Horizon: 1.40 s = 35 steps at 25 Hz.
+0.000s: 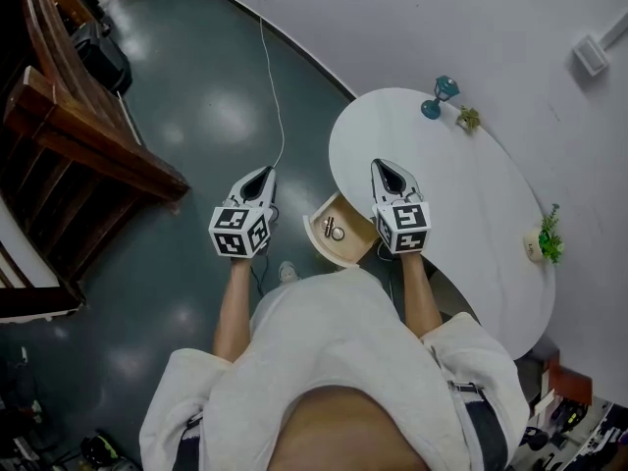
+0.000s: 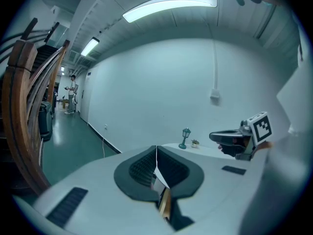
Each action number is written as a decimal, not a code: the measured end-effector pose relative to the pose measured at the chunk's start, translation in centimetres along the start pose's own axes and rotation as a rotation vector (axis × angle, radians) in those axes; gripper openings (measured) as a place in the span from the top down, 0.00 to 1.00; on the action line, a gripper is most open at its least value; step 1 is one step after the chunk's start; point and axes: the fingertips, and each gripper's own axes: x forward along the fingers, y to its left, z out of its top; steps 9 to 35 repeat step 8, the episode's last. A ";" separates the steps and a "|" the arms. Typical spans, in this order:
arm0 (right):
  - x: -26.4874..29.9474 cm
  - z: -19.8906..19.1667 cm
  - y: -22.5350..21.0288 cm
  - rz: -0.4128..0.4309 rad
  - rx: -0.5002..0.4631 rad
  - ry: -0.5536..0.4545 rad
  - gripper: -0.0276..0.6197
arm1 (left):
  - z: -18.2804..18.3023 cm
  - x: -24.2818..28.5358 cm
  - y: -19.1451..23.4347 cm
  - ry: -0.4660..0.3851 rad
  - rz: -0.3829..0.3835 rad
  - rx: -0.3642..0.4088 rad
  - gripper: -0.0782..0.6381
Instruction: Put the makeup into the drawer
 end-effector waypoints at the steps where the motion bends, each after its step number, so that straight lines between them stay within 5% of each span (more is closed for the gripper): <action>1: 0.1 0.0 0.0 0.001 -0.001 0.002 0.96 | 0.0 0.1 0.0 0.000 -0.002 0.000 0.87; 35: 0.4 0.0 0.0 -0.002 -0.003 0.002 0.96 | 0.2 0.5 0.1 0.005 -0.007 0.007 0.87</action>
